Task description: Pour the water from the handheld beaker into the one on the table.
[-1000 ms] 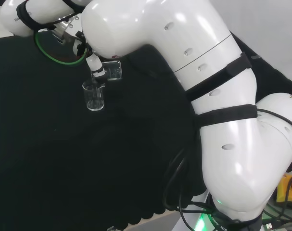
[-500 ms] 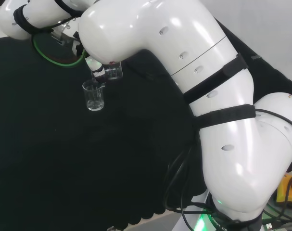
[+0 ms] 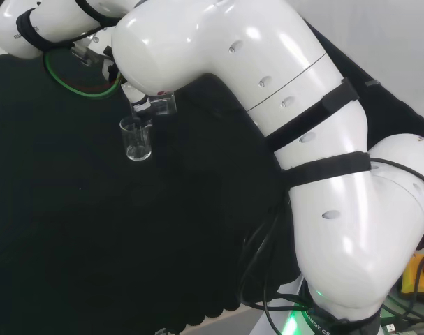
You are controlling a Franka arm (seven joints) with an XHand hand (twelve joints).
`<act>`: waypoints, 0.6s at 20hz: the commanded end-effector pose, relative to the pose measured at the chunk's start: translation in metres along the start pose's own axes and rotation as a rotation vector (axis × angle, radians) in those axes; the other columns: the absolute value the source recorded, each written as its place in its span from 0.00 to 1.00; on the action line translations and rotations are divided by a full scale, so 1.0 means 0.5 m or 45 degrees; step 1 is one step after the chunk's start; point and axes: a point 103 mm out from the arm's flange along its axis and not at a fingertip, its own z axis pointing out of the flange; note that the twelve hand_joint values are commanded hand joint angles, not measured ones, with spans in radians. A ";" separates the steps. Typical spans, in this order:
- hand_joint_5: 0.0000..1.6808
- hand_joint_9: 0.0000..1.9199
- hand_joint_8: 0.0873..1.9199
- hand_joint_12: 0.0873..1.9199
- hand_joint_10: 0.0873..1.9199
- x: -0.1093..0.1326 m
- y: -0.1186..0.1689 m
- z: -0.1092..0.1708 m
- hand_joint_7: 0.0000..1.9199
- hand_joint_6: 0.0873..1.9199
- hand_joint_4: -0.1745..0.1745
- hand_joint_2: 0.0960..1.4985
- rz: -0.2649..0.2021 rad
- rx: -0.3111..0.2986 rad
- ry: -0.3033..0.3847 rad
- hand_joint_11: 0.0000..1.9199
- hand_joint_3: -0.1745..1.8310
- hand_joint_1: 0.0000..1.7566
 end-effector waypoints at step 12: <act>0.72 0.74 0.32 0.42 0.18 0.006 -0.006 -0.006 0.72 0.41 0.41 0.31 -0.007 -0.014 -0.004 0.61 0.53 0.74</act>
